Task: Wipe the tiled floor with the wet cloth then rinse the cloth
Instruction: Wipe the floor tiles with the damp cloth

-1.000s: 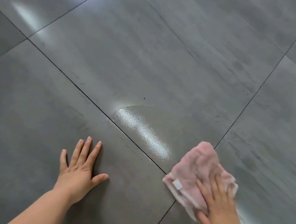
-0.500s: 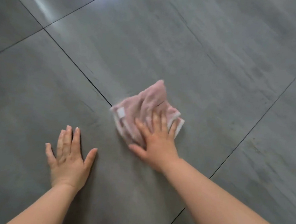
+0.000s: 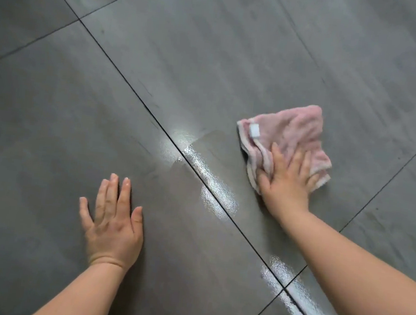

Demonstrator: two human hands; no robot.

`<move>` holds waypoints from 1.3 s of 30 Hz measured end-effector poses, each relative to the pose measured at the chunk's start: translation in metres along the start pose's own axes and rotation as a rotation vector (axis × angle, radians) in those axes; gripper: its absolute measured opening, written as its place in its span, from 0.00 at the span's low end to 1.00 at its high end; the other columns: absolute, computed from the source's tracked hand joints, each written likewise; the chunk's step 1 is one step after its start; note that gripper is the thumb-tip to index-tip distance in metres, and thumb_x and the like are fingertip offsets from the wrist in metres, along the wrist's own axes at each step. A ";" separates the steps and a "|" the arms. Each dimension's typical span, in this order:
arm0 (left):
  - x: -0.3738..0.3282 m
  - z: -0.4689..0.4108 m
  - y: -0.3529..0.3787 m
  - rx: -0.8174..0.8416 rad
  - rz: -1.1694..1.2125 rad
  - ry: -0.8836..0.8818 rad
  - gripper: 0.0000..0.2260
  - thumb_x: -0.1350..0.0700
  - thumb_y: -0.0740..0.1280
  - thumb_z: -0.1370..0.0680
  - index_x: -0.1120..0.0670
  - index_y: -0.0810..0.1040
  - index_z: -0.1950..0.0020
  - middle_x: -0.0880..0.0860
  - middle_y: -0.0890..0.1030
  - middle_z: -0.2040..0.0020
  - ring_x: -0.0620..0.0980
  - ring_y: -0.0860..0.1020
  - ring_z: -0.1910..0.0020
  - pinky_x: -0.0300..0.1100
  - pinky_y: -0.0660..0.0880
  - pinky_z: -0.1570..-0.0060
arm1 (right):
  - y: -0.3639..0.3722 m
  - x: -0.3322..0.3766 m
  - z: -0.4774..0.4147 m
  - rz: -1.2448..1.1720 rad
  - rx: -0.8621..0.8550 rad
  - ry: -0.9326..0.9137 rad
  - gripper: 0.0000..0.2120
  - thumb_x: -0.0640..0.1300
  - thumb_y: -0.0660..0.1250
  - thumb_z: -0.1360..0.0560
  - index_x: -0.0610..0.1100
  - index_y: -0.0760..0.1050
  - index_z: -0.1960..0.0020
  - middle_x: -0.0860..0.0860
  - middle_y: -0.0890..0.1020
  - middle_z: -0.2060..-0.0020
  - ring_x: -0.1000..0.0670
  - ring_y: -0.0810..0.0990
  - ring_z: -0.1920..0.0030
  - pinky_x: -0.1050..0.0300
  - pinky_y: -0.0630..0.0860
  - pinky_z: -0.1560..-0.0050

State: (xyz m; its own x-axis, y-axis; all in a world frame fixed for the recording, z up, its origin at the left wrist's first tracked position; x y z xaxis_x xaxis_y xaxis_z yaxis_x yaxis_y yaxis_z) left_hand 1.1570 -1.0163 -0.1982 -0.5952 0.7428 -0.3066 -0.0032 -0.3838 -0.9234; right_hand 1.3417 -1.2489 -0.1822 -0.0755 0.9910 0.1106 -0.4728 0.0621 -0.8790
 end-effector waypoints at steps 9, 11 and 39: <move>-0.001 0.006 -0.008 -0.126 0.015 -0.013 0.27 0.51 0.49 0.27 0.58 0.62 0.29 0.57 0.60 0.26 0.54 0.57 0.26 0.28 0.22 0.42 | 0.071 0.080 0.097 0.204 -0.083 -0.718 0.28 0.56 0.55 0.32 0.55 0.65 0.33 0.37 0.64 0.30 0.38 0.51 0.26 0.28 0.45 0.34; -0.003 0.006 -0.011 -0.125 0.011 -0.015 0.25 0.52 0.50 0.25 0.57 0.60 0.28 0.56 0.58 0.25 0.53 0.55 0.26 0.32 0.22 0.39 | 0.090 0.007 0.139 0.319 -0.037 -0.812 0.28 0.57 0.56 0.33 0.54 0.63 0.33 0.40 0.55 0.26 0.43 0.41 0.25 0.33 0.46 0.33; -0.052 0.063 0.019 0.427 -0.166 0.063 0.33 0.41 0.54 0.24 0.47 0.38 0.27 0.51 0.36 0.25 0.51 0.33 0.27 0.54 0.35 0.29 | 0.025 -0.176 0.098 0.273 0.170 0.027 0.45 0.71 0.36 0.39 0.54 0.38 0.26 0.49 0.38 0.25 0.45 0.37 0.25 0.46 0.35 0.28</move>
State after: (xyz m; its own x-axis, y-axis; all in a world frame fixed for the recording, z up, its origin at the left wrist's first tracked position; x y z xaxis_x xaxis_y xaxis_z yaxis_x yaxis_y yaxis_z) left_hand 1.1374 -1.0971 -0.1852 -0.5085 0.8402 -0.1885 -0.4331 -0.4388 -0.7873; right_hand 1.2566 -1.4331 -0.1781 -0.1978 0.9712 -0.1326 -0.5782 -0.2248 -0.7843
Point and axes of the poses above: each hand's wrist, its own z-axis away from the middle knuckle, its own y-axis out of the palm, x = y × z, the point moved 8 cm from there along -z, towards the middle knuckle
